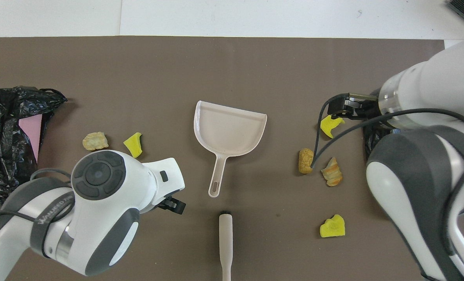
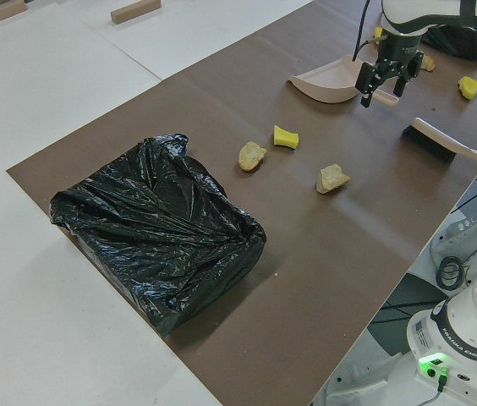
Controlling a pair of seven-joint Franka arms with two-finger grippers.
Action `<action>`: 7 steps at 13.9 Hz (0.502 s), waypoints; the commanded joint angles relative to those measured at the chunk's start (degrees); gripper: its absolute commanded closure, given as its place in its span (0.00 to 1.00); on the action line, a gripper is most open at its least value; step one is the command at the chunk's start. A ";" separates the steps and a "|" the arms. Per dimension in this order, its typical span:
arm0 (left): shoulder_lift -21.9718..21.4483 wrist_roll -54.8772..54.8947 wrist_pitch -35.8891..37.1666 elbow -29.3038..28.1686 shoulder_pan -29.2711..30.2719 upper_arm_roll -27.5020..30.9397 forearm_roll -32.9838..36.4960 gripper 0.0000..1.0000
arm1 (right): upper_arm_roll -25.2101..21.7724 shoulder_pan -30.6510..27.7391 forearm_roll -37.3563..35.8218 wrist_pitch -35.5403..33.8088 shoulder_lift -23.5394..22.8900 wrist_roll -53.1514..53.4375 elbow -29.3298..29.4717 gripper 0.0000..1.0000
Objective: Sweep and dump trash in bin
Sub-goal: 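Reach the right gripper to the beige dustpan handle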
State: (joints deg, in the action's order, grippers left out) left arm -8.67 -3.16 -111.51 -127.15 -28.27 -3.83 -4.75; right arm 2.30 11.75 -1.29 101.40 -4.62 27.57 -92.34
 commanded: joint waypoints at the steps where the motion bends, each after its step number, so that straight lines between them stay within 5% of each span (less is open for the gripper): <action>1: -4.86 -2.10 -10.62 -12.65 -5.11 1.10 -0.70 0.00 | -0.11 3.96 0.15 2.91 -2.67 4.93 -0.03 0.00; 7: -9.95 -17.55 -18.21 -22.52 -17.85 1.02 -1.84 0.00 | -0.11 13.72 0.14 7.49 -9.00 18.56 -0.30 0.00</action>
State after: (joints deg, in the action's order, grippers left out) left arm -13.14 -15.11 -127.42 -144.91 -41.27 -3.79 -6.00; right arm 2.43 23.68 -1.33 107.60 -12.37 43.05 -92.49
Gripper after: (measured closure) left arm 0.000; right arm 0.000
